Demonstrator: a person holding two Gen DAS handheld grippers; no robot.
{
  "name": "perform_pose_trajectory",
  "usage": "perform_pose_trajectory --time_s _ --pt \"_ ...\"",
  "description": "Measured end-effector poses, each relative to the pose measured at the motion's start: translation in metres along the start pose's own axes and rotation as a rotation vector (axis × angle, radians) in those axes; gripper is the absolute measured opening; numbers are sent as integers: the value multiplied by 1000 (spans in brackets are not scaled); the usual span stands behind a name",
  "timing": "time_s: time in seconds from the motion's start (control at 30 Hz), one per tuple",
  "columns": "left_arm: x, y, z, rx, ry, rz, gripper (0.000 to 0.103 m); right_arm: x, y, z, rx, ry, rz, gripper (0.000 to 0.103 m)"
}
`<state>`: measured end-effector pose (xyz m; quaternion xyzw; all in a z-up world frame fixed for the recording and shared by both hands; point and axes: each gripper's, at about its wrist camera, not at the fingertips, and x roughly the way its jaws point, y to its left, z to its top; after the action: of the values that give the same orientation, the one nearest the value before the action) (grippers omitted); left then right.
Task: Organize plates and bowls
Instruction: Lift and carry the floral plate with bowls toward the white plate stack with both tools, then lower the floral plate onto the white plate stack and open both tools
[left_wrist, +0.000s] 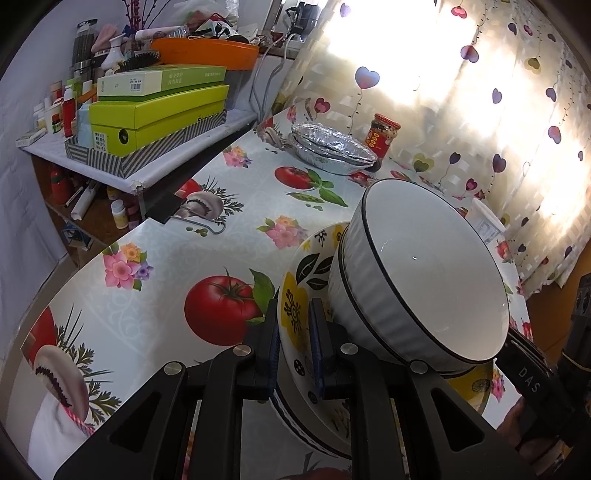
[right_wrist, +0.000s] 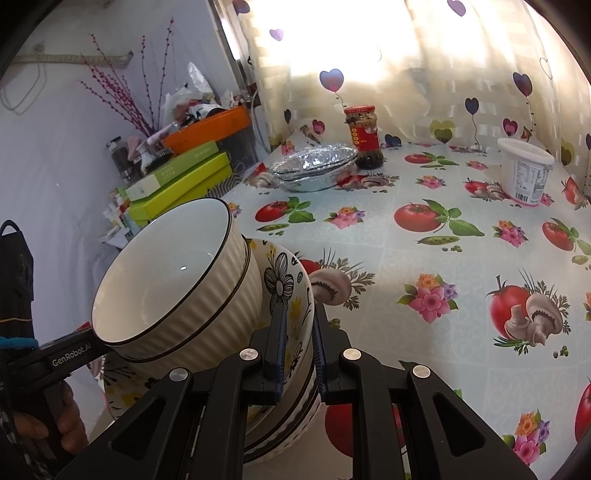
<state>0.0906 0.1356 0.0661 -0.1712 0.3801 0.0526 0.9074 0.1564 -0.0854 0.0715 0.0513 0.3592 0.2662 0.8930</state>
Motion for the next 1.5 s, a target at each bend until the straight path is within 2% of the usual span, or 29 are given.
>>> perform_pose_trajectory --time_s 0.47,0.57,0.67,0.8,1.2,1.23,1.33,1.5 --pt "0 1 0 0 -3 -17 15 -1 4 -2 -11 1 -2 18" --pt "-2 2 1 7 -16 -18 17 -1 6 -2 -16 4 1 24" --pt "-3 3 2 14 -21 -30 17 -5 8 -2 -36 -27 -31 28" --pt "-2 5 0 12 -13 -24 23 -7 4 -1 -25 -33 -38 36" --pt "-15 5 -10 29 -20 -6 28 -20 5 -8 -23 -44 -43 47" --pt "-16 5 -11 34 -23 0 29 -22 6 -9 -24 -47 -45 48" --pt "-23 4 -17 42 -27 13 49 -28 8 -12 -31 -55 -43 53" --pt "-37 1 -27 49 -47 22 50 -39 13 -20 -41 -65 -36 58"
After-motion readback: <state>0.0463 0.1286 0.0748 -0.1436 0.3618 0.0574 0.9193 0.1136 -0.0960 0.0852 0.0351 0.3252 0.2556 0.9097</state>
